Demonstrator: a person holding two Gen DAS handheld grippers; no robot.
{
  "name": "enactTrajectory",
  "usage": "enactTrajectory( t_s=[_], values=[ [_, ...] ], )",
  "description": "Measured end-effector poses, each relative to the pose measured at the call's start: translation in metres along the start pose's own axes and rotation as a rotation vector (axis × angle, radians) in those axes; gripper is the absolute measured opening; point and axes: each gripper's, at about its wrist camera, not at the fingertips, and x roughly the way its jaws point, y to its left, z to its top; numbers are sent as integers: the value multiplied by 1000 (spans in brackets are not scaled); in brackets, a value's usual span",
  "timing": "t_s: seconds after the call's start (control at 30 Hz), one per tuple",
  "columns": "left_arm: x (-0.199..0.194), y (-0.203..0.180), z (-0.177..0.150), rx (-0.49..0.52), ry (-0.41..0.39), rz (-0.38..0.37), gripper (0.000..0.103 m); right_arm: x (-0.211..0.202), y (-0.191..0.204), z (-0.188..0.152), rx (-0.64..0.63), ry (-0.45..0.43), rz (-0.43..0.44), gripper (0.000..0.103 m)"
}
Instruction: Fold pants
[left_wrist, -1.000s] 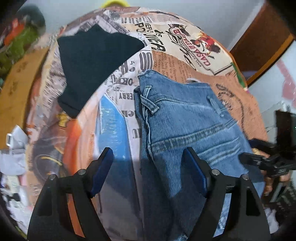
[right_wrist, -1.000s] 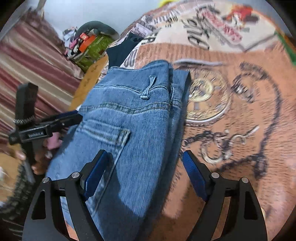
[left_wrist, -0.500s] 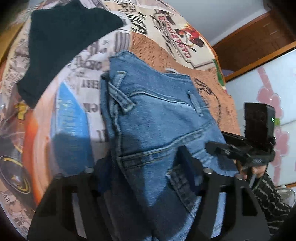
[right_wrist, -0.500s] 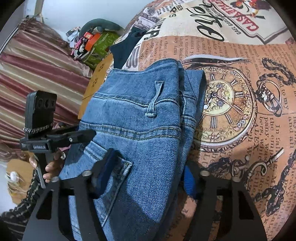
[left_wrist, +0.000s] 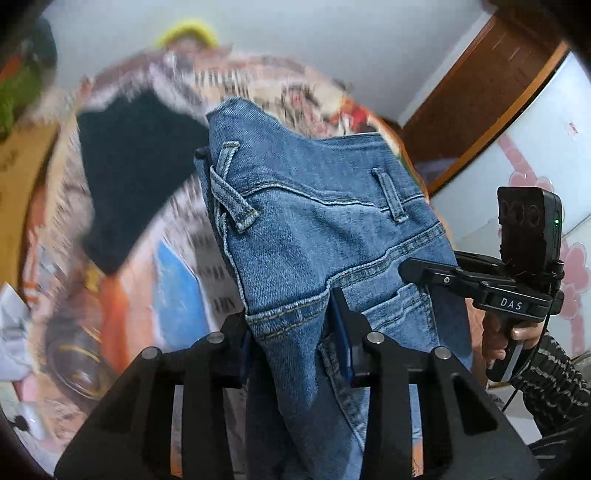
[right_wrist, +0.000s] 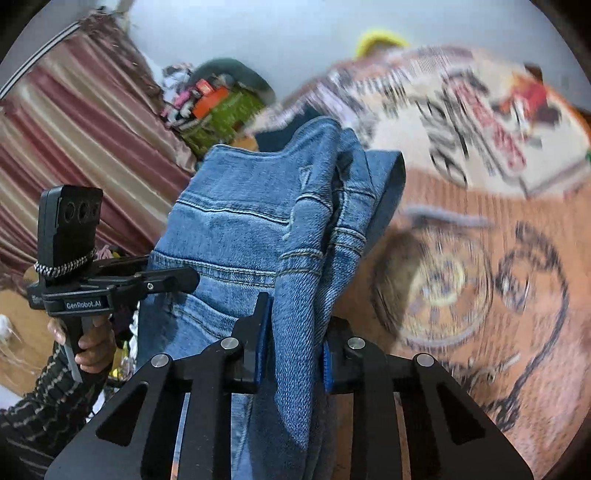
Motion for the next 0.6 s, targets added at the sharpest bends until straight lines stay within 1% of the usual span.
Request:
enactTrajectory(
  t_s=[0.1,0.2,0.3,0.43,0.53,0.6],
  values=[
    [-36,-3,14,34,-110,46,35,-11,23,24,-57,-74,-6,19],
    [-62,-1,32,56,-203,95,35,-14,48,49,-126,-145,-22,19],
    [-84,12,51,42,-271,125,35,-10,66,79,-157,-178,-10,19],
    [-101,36,75,17,-341,154,35,3,89,113,-200,-220,-1,19],
    [-101,51,91,1,-361,185,35,18,101,132,-226,-232,-8,19],
    [-97,68,102,-9,-373,203,35,33,103,146,-225,-231,-8,19]
  ],
)
